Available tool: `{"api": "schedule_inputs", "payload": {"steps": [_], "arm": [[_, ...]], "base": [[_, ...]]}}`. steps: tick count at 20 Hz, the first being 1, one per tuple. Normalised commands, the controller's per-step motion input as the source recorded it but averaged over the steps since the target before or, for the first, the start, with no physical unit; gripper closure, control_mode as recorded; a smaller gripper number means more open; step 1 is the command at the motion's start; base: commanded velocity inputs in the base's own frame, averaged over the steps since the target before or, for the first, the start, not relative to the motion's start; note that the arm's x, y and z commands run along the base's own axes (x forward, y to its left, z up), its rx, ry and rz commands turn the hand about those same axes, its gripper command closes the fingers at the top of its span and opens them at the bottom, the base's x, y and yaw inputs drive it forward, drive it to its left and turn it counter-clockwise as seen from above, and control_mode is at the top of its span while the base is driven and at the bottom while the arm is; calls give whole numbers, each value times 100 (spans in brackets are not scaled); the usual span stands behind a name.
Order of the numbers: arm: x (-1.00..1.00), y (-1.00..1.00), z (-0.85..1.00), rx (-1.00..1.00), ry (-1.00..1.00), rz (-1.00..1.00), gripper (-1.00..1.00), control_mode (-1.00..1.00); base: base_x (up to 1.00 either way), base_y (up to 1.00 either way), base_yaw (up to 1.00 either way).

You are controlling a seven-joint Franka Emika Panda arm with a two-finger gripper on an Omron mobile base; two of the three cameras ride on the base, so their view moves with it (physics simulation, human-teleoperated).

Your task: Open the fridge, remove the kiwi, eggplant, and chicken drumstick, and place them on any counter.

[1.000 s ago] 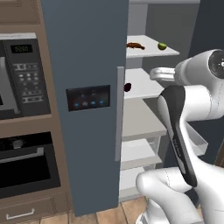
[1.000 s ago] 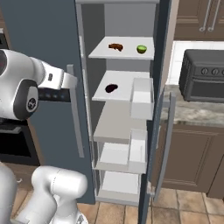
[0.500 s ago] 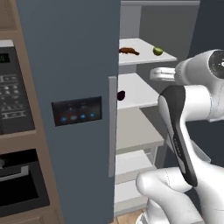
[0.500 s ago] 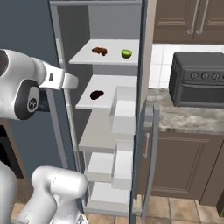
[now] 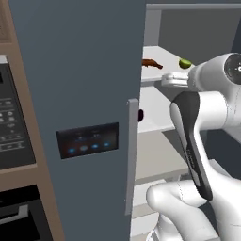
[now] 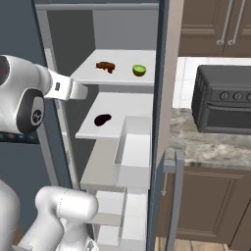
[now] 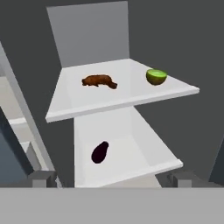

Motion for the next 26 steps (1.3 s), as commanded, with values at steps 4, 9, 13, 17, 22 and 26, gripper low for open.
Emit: {"api": "schedule_inputs", "payload": {"steps": [4,9,13,17,22,26], "arm": [[0,0,0,0,0,0,-100,100],[1,0,-28,0,0,0,-100,-100],[8,0,-63,4,0,0,-100,-100],[33,0,-54,11,16,0,-100,-100],[49,0,-45,12,26,0,-100,-100],[42,0,-37,9,24,0,-100,-100]], "base": [[15,0,0],[0,0,0],[0,0,0],[0,0,0],[0,0,0],[0,0,0]]}}
